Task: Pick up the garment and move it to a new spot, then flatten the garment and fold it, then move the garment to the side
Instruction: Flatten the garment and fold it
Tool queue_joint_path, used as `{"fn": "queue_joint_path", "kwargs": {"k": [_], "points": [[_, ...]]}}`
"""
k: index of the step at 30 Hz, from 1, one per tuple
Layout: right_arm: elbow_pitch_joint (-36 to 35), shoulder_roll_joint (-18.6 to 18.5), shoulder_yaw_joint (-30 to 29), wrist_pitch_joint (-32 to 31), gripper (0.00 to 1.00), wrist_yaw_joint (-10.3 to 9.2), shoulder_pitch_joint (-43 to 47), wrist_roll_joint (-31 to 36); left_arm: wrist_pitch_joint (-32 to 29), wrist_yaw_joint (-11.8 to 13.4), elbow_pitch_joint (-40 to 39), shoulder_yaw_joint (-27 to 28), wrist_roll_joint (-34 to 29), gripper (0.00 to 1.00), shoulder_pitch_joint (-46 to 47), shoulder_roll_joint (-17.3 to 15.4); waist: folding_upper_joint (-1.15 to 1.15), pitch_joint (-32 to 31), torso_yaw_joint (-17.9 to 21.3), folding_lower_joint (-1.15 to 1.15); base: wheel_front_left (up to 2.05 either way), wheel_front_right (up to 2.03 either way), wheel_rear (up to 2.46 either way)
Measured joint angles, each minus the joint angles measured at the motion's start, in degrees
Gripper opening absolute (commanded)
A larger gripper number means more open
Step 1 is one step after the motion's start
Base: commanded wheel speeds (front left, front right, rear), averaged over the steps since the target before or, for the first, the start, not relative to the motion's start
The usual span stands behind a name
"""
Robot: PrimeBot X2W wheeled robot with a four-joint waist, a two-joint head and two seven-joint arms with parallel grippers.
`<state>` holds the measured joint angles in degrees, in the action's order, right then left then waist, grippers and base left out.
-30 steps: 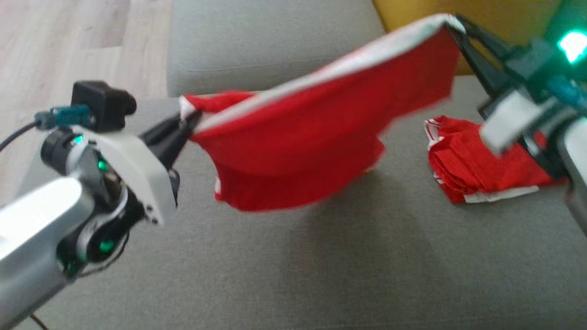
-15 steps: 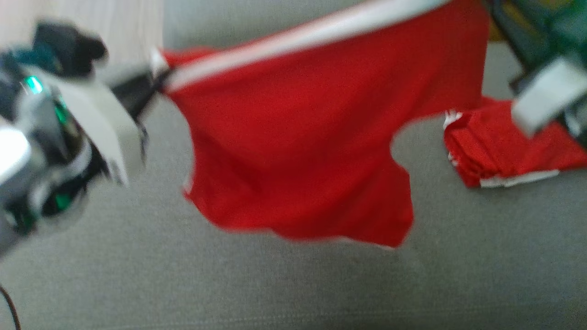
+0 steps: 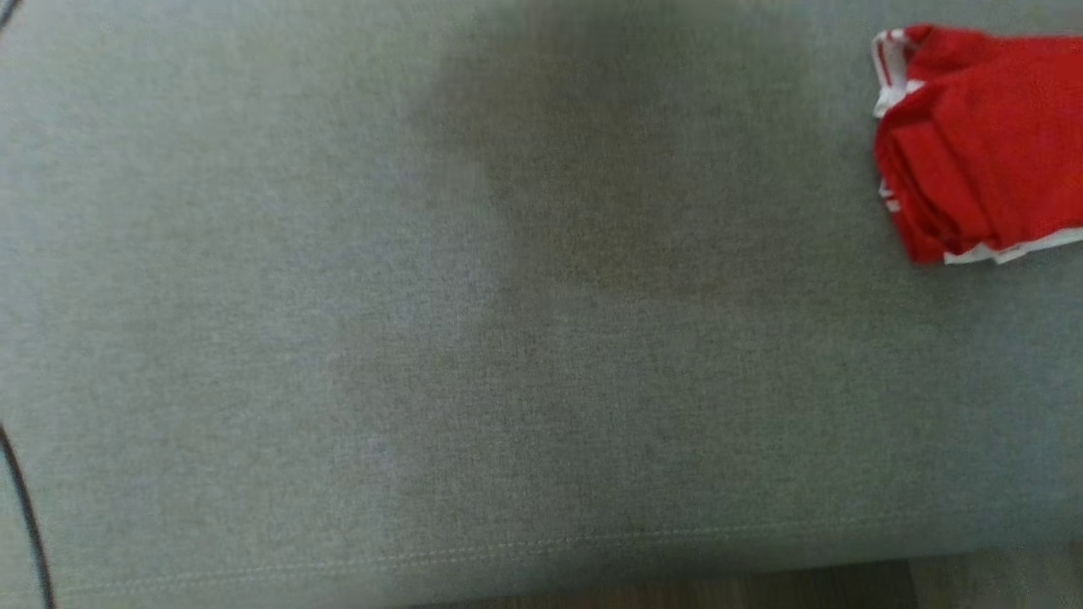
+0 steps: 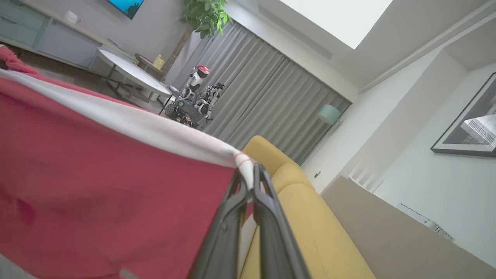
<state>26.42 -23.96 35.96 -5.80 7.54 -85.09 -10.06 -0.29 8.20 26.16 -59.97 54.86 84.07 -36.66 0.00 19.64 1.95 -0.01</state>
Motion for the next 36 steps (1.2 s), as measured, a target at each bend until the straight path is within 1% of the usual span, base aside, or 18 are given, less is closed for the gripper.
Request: {"fn": "queue_joint_path", "kwargs": {"k": [3,5,8,11,17,22,26,27,32,34,36], "points": [[6.0,2.7,-2.4,4.4,0.0,0.0,-1.2,2.0,3.9,-1.1,4.5,1.1,-0.2,0.0,0.8,2.9,0.0,2.2,0.0,0.0,0.0,0.0,0.0],[9.4,3.9,-3.0,6.5,0.0,0.0,-1.0,2.9,5.5,-2.0,7.0,0.8,-0.3,0.0,0.6,4.5,0.0,3.3,-0.2,-0.01,0.0,0.0,0.0],[13.5,5.8,-3.7,9.2,0.0,0.0,1.0,3.1,7.2,-3.6,9.9,-0.5,-0.9,0.0,-0.9,5.5,0.0,4.6,-0.8,0.0,0.0,0.0,0.0],[17.4,8.0,-5.0,12.2,0.0,0.0,5.9,2.4,9.6,-4.7,12.2,-1.6,-1.0,0.0,-4.8,6.4,0.0,5.4,-1.3,-0.01,0.0,0.0,0.0],[24.5,9.6,-4.1,17.0,0.0,0.0,19.3,1.9,12.4,-7.9,15.9,-4.9,-0.7,0.0,-17.8,9.3,0.0,3.4,-2.5,0.01,0.0,0.0,0.0],[26.3,9.9,0.6,18.4,0.0,0.0,25.0,1.2,13.3,-9.8,17.4,-6.7,0.3,0.0,-24.2,9.5,0.0,0.2,-2.9,0.01,0.0,0.0,0.0],[27.1,9.5,4.9,18.4,0.0,0.0,29.5,-1.3,13.5,-9.8,17.8,-9.3,-0.8,0.0,-29.1,9.4,0.0,-3.0,-2.8,0.01,0.0,0.0,0.0],[27.1,9.5,4.9,18.4,0.0,0.0,29.5,-1.3,13.5,-9.8,17.8,-9.3,-0.8,0.0,-29.1,9.4,0.0,-3.0,-2.8,0.01,0.0,0.0,0.0],[26.1,7.3,13.0,15.1,0.0,0.0,35.5,-6.3,13.5,-9.8,16.8,-11.6,-0.9,0.0,-36.1,8.9,0.0,-7.5,-2.6,0.01,0.0,0.0,0.0],[24.5,5.4,16.4,13.8,0.0,0.0,37.4,-8.7,13.4,-9.7,15.7,-12.3,-1.5,0.0,-38.2,8.6,0.0,-9.2,-2.4,0.01,0.0,0.0,0.0],[22.4,3.4,19.2,12.6,0.0,0.0,39.0,-11.2,13.4,-9.1,14.0,-12.7,-1.8,0.0,-40.0,8.2,0.0,-10.9,-2.3,0.01,0.0,0.0,0.0]]}}
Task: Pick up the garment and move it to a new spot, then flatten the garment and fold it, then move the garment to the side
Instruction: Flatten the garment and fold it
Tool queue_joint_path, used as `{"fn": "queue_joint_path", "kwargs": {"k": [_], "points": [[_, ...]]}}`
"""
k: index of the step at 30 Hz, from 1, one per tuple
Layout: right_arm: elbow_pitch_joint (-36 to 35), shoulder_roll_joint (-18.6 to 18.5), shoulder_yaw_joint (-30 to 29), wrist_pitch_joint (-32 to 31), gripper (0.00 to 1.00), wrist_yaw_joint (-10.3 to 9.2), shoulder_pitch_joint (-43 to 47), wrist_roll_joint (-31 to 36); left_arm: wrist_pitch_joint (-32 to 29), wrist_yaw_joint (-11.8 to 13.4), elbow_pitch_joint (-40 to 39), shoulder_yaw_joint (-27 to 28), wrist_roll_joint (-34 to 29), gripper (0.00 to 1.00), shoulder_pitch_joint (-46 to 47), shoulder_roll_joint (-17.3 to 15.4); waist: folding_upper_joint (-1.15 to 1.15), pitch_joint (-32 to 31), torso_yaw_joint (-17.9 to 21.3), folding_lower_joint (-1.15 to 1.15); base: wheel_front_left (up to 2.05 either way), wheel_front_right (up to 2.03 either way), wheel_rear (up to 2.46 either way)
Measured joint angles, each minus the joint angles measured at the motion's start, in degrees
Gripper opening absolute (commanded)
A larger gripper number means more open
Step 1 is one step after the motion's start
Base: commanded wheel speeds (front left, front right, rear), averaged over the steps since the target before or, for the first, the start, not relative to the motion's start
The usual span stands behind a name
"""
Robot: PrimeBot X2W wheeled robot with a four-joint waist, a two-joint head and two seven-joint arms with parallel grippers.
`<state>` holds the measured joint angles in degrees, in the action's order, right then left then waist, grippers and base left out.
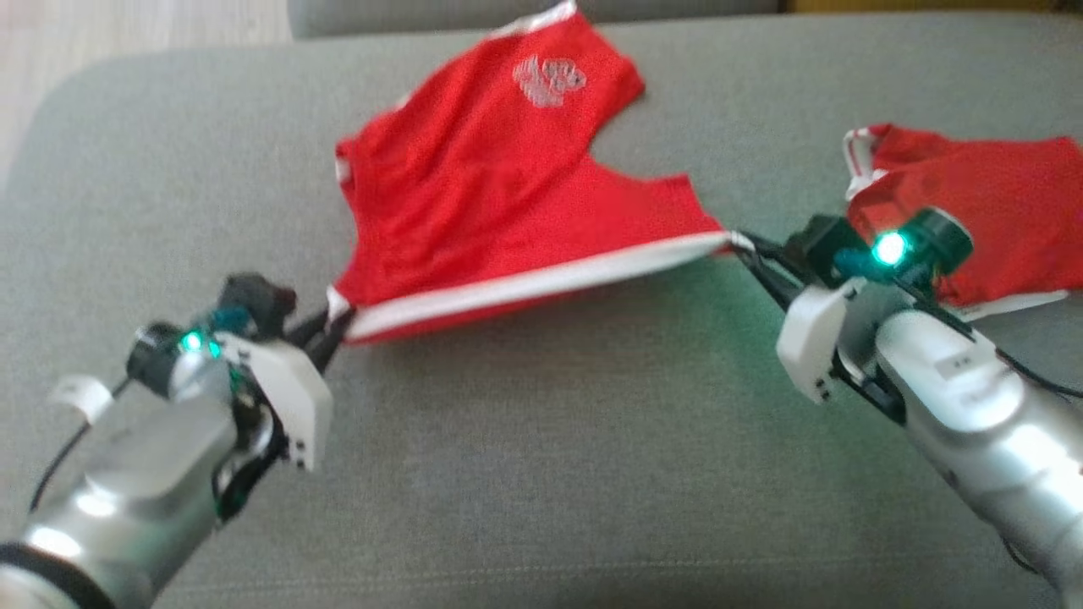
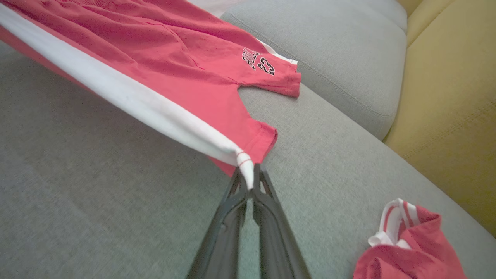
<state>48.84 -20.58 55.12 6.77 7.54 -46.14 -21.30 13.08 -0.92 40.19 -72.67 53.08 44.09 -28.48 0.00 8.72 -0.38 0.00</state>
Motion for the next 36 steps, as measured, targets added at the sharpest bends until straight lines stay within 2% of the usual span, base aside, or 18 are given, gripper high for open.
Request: {"fn": "queue_joint_path", "kwargs": {"k": [4,10,14,21,29,32,36], "points": [[-5.0,-4.0,4.9,-3.2,0.0,0.0,1.6,-5.2,-1.2,1.2,-4.1,-0.7,0.0,0.0,-3.7,-1.6,0.0,-3.0,0.3,0.0,0.0,0.0,0.0],[-14.2,-10.5,12.3,-8.2,0.0,0.0,3.4,-12.2,-3.7,4.0,-12.7,-1.5,-0.7,0.0,-9.1,-5.9,0.0,-6.3,1.0,0.0,0.0,0.0,0.0],[-21.6,-17.2,16.6,-12.5,0.0,0.0,5.1,-17.2,-7.3,6.9,-22.6,-2.1,-0.2,0.0,-13.3,-9.0,0.0,-8.9,1.4,0.0,0.0,0.0,0.0],[-33.7,-26.2,18.7,-20.3,0.0,0.0,8.2,-23.0,-13.0,10.1,-35.4,-2.6,0.0,0.0,-18.1,-14.1,0.0,-10.8,2.4,0.0,0.0,0.0,0.0],[-44.9,-35.0,19.0,-26.6,0.0,0.0,10.3,-25.0,-18.1,12.5,-46.9,-2.7,1.3,0.0,-22.3,-16.9,0.0,-12.5,2.5,0.0,0.0,0.0,0.0],[-46.6,-36.4,19.0,-27.5,0.0,0.0,10.3,-25.3,-18.1,13.0,-48.1,-2.5,2.0,0.0,-22.8,-16.9,0.0,-12.8,2.1,0.0,0.0,0.0,0.0],[-47.3,-36.2,17.8,-27.5,0.0,0.0,8.2,-25.3,-17.5,13.6,-48.0,-1.5,1.9,0.0,-22.4,-16.9,0.0,-12.5,1.1,0.0,0.0,0.0,0.0]]}}
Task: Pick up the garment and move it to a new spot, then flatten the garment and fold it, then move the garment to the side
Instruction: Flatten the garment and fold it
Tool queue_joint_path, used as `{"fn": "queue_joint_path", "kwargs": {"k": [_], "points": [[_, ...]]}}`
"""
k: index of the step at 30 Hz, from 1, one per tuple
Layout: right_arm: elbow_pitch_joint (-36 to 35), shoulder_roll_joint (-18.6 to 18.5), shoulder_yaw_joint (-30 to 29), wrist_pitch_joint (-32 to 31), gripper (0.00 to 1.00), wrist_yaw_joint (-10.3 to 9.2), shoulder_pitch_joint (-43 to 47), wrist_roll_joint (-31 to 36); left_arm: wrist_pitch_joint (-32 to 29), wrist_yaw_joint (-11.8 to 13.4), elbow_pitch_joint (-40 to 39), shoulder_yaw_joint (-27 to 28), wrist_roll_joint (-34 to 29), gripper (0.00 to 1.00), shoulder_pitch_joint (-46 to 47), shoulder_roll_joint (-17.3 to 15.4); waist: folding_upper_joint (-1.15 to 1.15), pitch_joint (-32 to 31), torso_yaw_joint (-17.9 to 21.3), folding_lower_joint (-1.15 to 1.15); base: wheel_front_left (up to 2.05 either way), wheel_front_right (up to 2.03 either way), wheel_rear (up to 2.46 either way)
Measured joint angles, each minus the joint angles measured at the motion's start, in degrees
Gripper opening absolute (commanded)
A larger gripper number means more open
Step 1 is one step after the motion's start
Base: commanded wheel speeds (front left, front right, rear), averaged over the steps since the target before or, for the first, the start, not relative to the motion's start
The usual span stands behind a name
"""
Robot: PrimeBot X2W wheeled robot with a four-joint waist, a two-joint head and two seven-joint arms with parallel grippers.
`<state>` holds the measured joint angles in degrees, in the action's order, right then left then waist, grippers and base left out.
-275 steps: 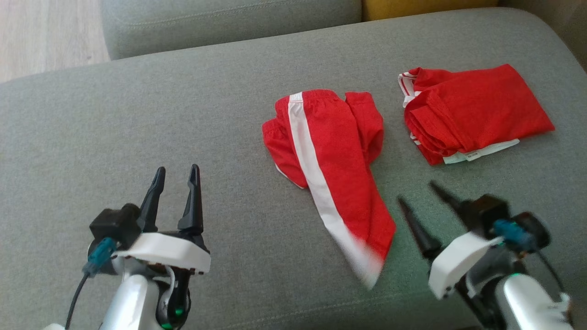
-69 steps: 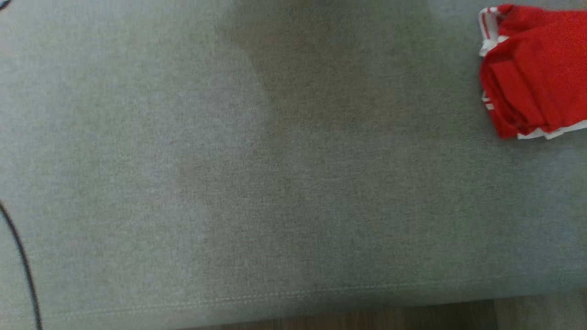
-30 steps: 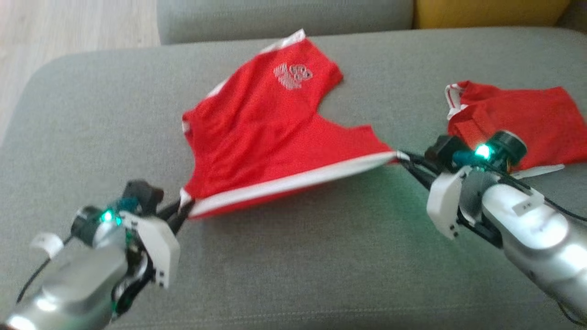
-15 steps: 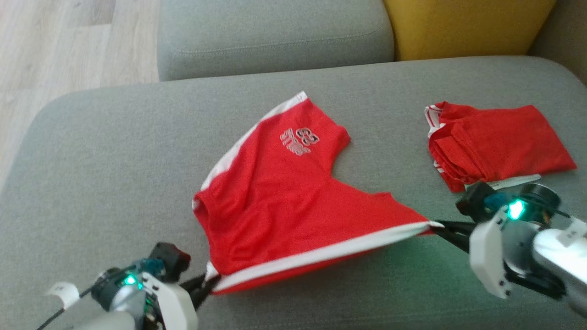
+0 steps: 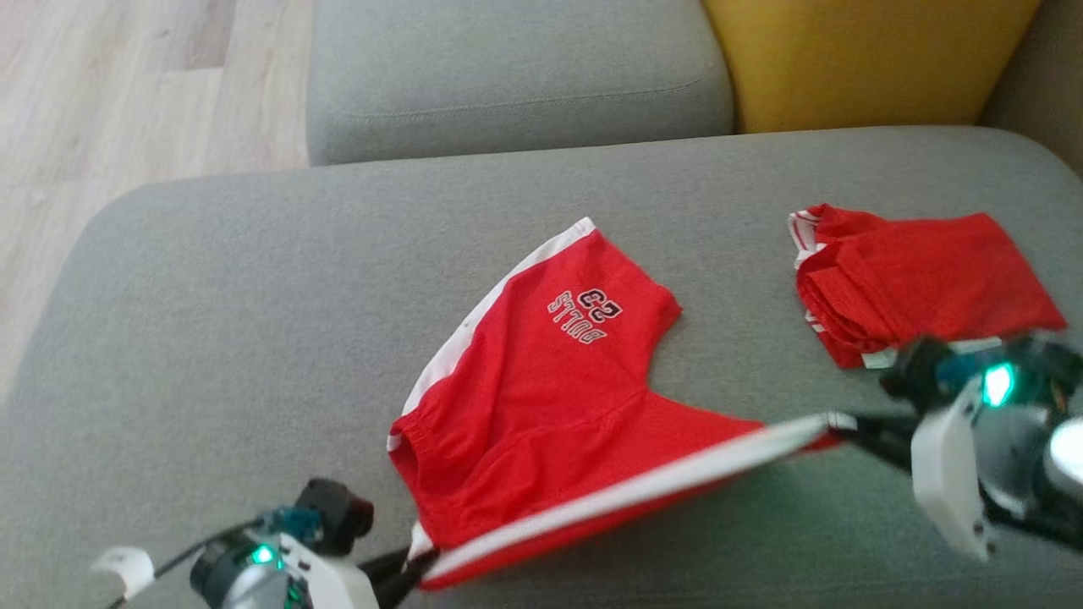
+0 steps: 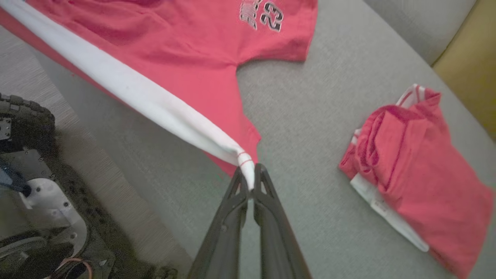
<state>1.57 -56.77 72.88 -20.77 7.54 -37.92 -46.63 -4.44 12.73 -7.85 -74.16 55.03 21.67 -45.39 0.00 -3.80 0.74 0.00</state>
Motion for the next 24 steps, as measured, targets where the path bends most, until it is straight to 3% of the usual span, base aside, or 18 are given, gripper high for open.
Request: {"fn": "queue_joint_path", "kwargs": {"k": [11,18,24], "points": [[5.1,5.6,-2.2,0.2,0.0,0.0,-14.6,1.4,1.0,-0.4,3.4,4.8,0.0,0.0,7.8,1.9,0.0,5.8,-3.7,0.0,0.0,0.0,0.0],[13.6,11.6,0.1,0.3,0.0,0.0,-27.0,4.4,1.7,-4.6,11.2,6.3,-1.1,0.0,15.9,7.9,0.0,13.3,-7.3,0.0,0.0,0.0,0.0],[18.5,14.5,1.1,-1.2,0.0,0.0,-30.8,6.4,3.1,-8.0,18.9,6.2,-2.7,0.0,20.5,13.4,0.0,18.7,-10.9,0.0,0.0,0.0,0.0]]}}
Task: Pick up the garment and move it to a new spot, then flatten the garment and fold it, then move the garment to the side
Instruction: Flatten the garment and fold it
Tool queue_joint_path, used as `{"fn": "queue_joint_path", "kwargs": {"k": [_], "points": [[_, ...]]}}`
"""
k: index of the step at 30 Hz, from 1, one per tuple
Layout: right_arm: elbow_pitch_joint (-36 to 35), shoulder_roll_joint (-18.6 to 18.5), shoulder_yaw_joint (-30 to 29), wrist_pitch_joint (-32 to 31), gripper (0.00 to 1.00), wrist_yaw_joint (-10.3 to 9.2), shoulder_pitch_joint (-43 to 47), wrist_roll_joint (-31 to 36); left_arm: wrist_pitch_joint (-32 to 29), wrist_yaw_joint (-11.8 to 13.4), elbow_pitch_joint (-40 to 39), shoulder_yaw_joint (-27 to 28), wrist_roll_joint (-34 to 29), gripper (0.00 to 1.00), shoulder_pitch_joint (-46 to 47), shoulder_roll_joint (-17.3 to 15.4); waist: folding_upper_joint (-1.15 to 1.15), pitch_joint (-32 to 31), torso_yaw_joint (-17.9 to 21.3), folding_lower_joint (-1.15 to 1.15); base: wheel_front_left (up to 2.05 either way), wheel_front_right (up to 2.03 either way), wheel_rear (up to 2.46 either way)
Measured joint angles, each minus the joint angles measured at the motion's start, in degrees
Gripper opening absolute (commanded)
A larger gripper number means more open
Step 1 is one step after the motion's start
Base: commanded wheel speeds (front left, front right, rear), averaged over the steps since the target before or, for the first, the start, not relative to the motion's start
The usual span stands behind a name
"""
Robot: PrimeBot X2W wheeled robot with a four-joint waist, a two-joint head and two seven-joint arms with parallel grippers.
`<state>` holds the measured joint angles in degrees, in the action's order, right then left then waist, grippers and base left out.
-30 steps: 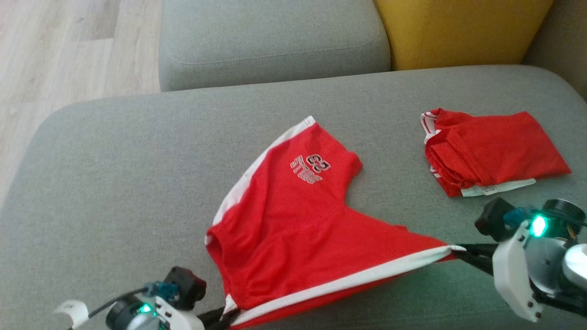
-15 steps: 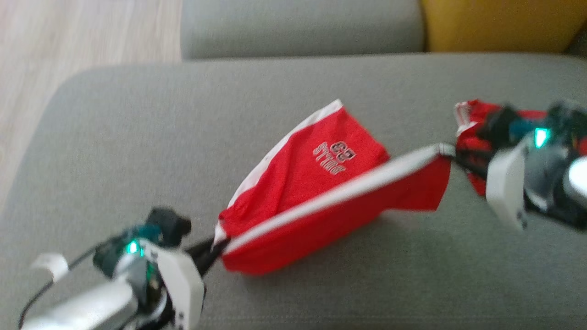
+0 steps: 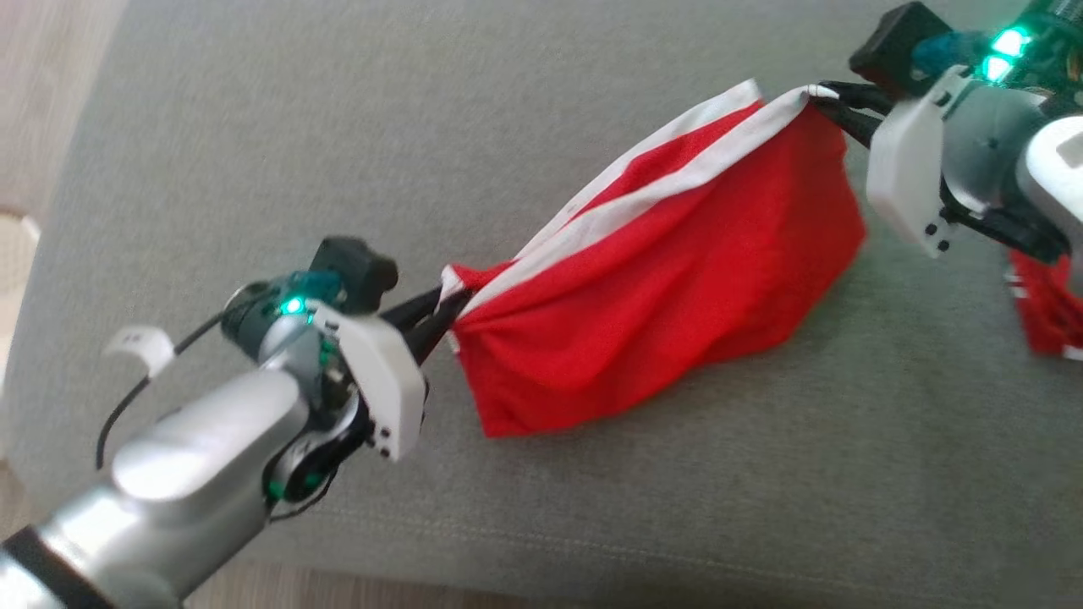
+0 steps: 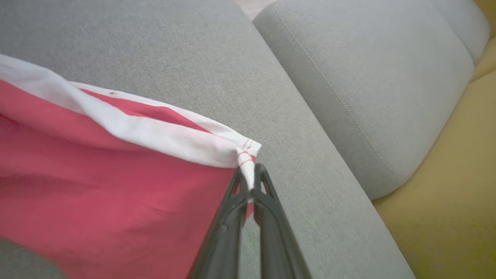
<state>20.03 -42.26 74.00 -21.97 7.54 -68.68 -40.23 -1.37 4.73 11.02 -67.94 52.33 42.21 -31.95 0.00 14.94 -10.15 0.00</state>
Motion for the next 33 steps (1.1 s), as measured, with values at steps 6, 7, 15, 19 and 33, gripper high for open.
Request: {"fn": "queue_joint_path", "kwargs": {"k": [6,7,15,19,33], "points": [[3.0,1.0,0.1,-1.3,0.0,0.0,-0.1,2.1,1.5,-2.3,6.7,0.1,-0.3,0.0,2.7,3.7,0.0,3.9,-2.6,0.0,0.0,0.0,0.0],[3.5,1.2,0.1,-1.3,0.0,0.0,-0.2,2.0,1.8,-2.7,7.6,0.1,-0.3,0.0,3.0,4.1,0.0,4.4,-2.9,0.0,0.0,0.0,0.0],[7.5,2.1,0.1,-0.6,0.0,0.0,-2.4,1.9,3.6,-4.6,12.5,0.2,-0.3,0.0,4.6,6.8,0.0,6.9,-4.2,0.0,0.0,0.0,0.0],[9.5,2.4,0.1,0.0,0.0,0.0,-2.4,1.4,4.1,-5.3,13.7,0.2,-0.3,0.0,5.8,7.5,0.0,7.7,-4.5,-0.01,0.0,0.0,0.0],[24.1,7.6,-1.5,11.8,1.0,0.0,-4.6,-0.7,8.3,-4.2,17.2,2.4,0.0,1.0,6.3,8.5,0.0,5.9,-3.1,0.0,0.0,0.0,0.0]]}}
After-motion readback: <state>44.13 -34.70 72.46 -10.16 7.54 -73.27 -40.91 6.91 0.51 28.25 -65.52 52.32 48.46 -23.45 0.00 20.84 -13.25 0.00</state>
